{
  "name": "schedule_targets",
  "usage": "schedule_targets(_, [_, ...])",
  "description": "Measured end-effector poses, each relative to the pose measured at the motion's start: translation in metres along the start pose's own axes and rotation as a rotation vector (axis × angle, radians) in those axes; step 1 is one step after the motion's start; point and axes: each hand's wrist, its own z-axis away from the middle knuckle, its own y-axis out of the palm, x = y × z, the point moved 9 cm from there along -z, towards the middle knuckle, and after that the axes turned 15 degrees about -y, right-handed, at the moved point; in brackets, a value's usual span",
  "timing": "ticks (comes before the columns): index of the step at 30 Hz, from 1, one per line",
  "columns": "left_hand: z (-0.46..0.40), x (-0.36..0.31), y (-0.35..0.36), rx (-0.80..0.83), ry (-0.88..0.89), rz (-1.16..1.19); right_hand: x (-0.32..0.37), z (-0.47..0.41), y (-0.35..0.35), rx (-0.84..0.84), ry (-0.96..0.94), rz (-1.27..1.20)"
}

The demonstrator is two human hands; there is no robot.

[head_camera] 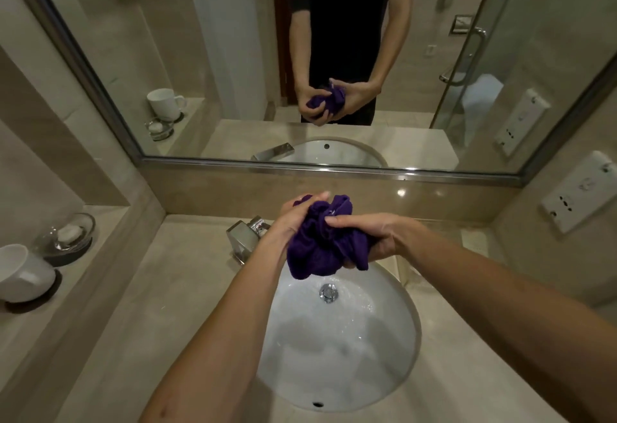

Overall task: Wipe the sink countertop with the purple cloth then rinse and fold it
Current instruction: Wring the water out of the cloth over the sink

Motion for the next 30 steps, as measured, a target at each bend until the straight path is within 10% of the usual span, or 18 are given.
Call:
schedule_targets(17, [-0.004, 0.011, -0.011, -0.351, 0.133, -0.141, 0.012, -0.033, -0.008, -0.292, -0.267, 0.917])
schedule_targets(30, [0.034, 0.018, 0.023, 0.610, -0.022, 0.061, 0.000, 0.017, 0.008, -0.041, 0.044, 0.186])
